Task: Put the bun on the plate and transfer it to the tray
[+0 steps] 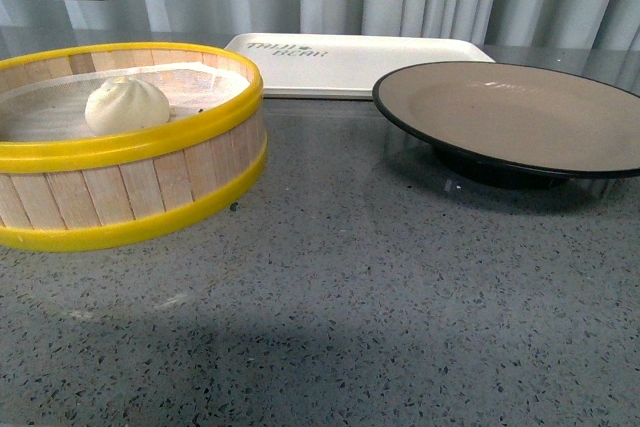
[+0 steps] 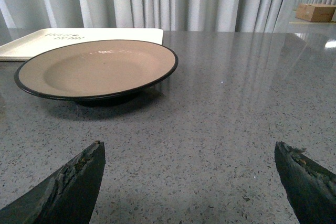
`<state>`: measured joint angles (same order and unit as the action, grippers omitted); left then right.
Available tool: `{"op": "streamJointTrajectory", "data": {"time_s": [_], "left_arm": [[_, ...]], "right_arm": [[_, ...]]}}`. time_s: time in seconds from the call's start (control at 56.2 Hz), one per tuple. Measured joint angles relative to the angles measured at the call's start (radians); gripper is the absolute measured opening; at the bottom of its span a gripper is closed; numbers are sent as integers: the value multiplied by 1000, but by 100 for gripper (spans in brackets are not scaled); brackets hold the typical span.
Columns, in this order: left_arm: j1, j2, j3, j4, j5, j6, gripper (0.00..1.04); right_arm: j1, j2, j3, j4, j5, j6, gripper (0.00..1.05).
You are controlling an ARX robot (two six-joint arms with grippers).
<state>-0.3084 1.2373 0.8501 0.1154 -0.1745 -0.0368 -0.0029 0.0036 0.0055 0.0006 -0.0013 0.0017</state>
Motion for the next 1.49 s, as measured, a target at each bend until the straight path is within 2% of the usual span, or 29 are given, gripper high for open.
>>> {"op": "streamJointTrajectory", "data": {"time_s": [0.142, 0.391, 0.676, 1.299, 1.494], "left_arm": [[-23, 178, 132, -41, -40, 45, 98], [-18, 265, 192, -52, -104, 89, 98], [37, 278, 205, -121, -92, 96, 98], [0, 324, 237, -183, -89, 132, 98], [-4, 326, 237, -187, -95, 145, 72]], "right_arm": [[0, 0, 0, 0, 0, 0, 96], [0, 0, 0, 0, 0, 0, 96], [0, 0, 0, 0, 0, 0, 96], [0, 0, 0, 0, 0, 0, 96], [0, 0, 0, 0, 0, 0, 96]]}}
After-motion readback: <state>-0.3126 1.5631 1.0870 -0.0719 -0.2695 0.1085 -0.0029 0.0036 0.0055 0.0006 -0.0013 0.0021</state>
